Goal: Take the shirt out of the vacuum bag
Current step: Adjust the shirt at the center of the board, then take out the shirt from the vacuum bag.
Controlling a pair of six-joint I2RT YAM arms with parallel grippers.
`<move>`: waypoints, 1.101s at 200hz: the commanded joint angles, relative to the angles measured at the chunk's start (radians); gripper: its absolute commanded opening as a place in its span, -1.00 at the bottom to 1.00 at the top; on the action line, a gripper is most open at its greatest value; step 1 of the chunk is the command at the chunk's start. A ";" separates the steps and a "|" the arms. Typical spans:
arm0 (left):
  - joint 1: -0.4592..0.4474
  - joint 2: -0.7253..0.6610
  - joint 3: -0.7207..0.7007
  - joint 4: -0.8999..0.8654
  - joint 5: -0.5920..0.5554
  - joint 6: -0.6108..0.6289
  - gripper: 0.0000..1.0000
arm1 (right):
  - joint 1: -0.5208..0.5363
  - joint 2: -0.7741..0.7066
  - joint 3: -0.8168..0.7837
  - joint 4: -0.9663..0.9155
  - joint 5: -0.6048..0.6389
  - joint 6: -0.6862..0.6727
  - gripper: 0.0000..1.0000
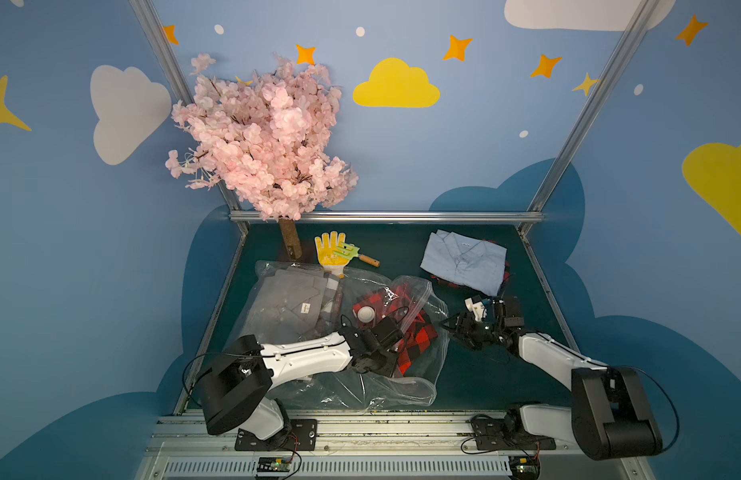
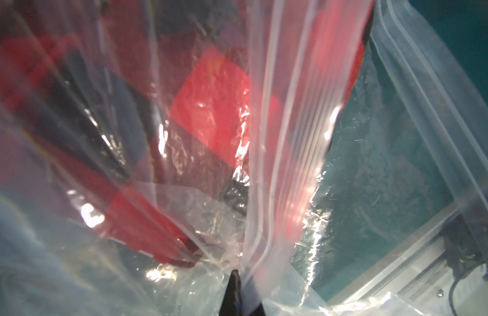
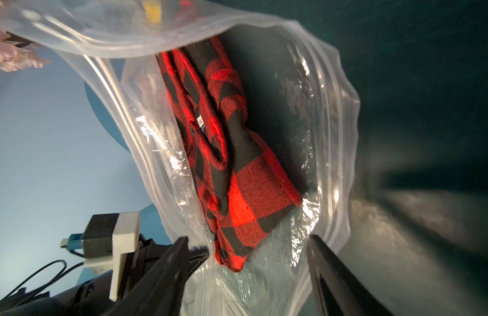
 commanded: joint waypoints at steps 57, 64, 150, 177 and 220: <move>-0.013 -0.055 -0.039 0.029 0.033 -0.015 -0.92 | 0.254 0.171 -0.154 0.564 0.110 0.275 0.45; -0.014 -0.056 -0.041 0.028 0.035 -0.015 -0.92 | 0.272 0.171 -0.168 0.589 0.127 0.290 0.45; -0.020 -0.078 -0.092 0.059 0.035 -0.040 -0.92 | 0.445 0.119 -0.253 0.765 0.304 0.407 0.47; -0.021 -0.093 -0.100 0.050 0.030 -0.039 -0.92 | 0.453 0.042 -0.229 0.695 0.293 0.411 0.47; -0.021 -0.089 -0.115 0.066 0.040 -0.040 -0.92 | 0.480 -0.146 -0.156 0.377 0.342 0.327 0.51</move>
